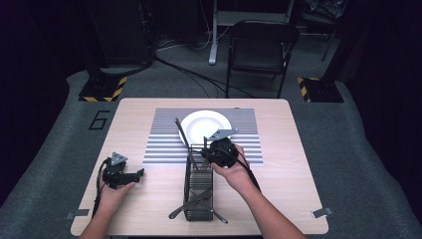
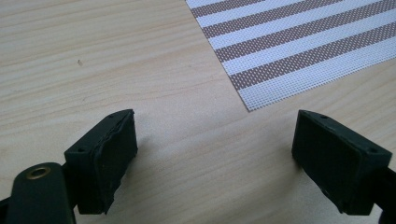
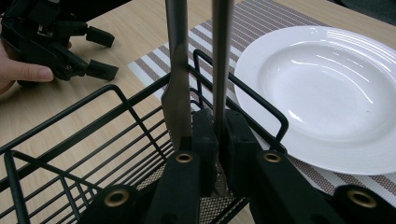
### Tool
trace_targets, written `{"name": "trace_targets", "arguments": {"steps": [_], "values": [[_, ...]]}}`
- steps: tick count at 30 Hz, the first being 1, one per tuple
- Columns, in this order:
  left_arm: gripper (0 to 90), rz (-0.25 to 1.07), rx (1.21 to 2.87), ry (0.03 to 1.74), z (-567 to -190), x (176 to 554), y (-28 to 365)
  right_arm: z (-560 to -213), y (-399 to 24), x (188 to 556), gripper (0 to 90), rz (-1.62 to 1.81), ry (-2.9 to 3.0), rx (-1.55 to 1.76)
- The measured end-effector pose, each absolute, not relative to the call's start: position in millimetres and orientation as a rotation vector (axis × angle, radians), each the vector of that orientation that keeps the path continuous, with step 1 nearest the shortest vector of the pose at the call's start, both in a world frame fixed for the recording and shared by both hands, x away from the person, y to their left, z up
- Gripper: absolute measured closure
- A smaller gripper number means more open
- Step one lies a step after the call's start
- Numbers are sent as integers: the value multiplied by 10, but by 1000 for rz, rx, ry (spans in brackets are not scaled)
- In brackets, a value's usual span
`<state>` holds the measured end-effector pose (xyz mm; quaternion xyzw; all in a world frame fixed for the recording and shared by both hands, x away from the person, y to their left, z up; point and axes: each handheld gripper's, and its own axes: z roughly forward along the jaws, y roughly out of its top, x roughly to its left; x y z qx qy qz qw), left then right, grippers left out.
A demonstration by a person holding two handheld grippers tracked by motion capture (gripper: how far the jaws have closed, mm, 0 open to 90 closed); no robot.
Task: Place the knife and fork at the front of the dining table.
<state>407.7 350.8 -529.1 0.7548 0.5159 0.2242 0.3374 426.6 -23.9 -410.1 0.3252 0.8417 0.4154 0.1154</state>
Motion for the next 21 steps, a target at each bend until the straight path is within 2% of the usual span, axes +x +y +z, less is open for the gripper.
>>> {"name": "trace_targets", "arguments": {"steps": [21], "values": [[138,585,1967,1345,-5291,4077,3508,-4142,-211,4264,862,1174,2456,940]]}}
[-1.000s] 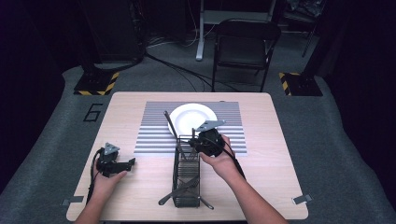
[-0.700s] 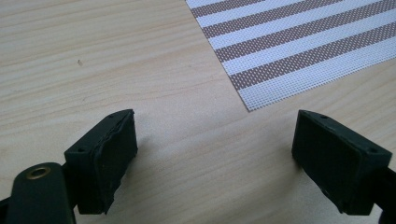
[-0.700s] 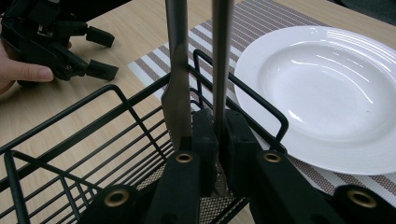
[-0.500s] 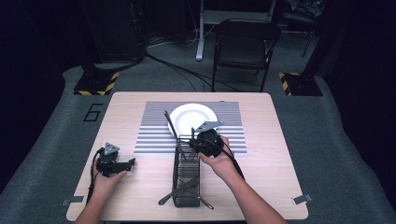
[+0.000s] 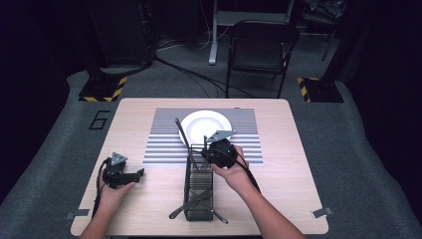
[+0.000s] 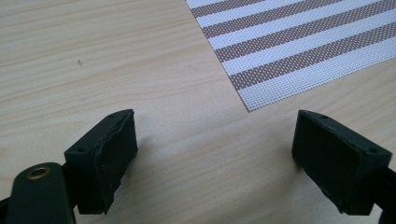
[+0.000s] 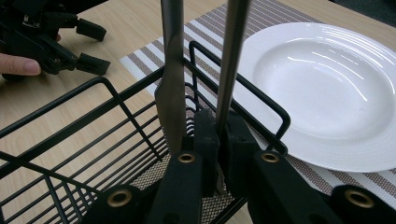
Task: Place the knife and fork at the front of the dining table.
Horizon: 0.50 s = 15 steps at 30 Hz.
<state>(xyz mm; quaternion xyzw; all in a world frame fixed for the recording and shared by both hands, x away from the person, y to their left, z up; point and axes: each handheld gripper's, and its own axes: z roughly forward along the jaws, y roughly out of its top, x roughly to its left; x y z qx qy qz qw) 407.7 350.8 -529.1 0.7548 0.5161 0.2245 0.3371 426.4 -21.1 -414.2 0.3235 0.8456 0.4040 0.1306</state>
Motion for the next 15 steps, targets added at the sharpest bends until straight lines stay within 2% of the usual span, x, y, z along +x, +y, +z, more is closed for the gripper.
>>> {"name": "trace_targets", "arguments": {"steps": [15], "values": [[138,585,1968,1345,-5291,4077,3508,-4000,-230,4233,868,1200,2445,898]]}}
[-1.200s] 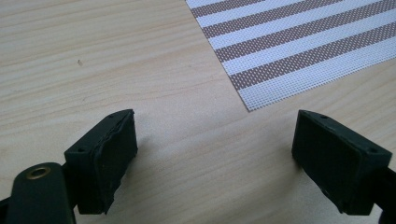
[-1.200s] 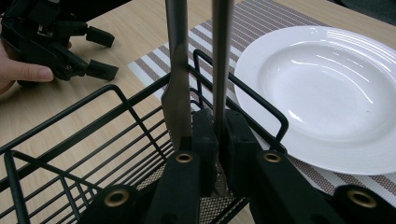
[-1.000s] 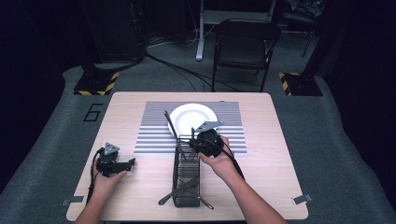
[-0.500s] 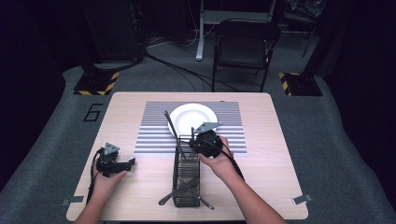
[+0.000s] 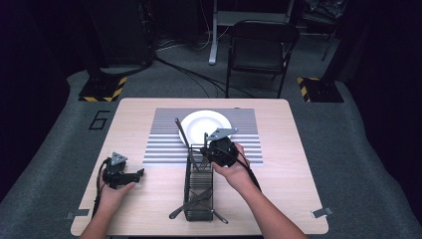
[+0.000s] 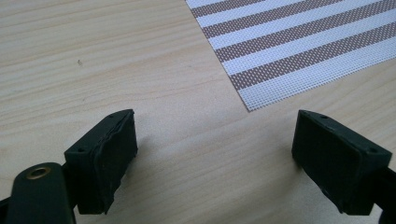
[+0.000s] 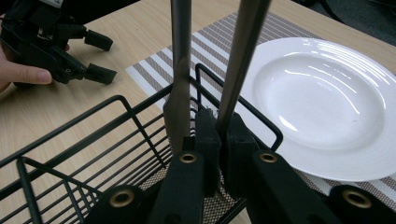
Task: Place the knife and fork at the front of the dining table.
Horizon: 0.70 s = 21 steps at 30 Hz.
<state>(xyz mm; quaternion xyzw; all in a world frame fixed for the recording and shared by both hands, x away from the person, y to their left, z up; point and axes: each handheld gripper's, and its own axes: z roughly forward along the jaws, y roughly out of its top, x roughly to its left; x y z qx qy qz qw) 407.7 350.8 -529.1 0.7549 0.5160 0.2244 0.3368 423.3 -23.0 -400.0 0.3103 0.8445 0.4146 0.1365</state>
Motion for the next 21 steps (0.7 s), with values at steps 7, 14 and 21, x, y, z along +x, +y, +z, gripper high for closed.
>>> {"name": "trace_targets", "arguments": {"steps": [7,14,21], "values": [[138,585,1967,1345,-5291,4077,3507,-3879,-239,4193,868,1204,2452,876],[138,584,1967,1345,-5291,4077,3508,-3763,-236,4159,868,1212,2460,871],[138,584,1967,1345,-5291,4077,3508,-3597,-264,4147,868,1231,2460,859]]}}
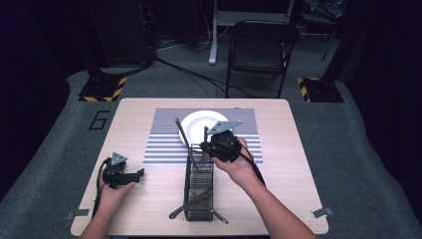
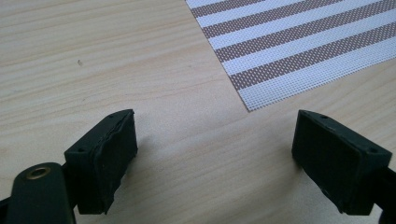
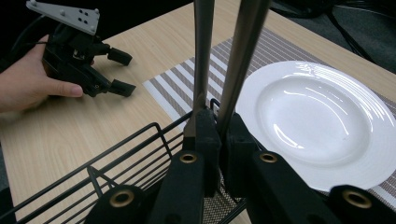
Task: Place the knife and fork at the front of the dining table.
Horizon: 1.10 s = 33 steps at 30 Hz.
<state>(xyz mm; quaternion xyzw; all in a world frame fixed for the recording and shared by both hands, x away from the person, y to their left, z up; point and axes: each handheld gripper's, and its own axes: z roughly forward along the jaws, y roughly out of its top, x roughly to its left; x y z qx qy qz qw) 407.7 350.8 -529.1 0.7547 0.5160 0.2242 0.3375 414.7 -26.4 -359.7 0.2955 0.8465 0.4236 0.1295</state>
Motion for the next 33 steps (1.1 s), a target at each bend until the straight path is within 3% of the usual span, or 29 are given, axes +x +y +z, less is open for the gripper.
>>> {"name": "trace_targets", "arguments": {"steps": [33], "values": [[138,584,1966,1345,-5292,4077,3507,-3066,-576,4169,868,1286,2418,887]]}}
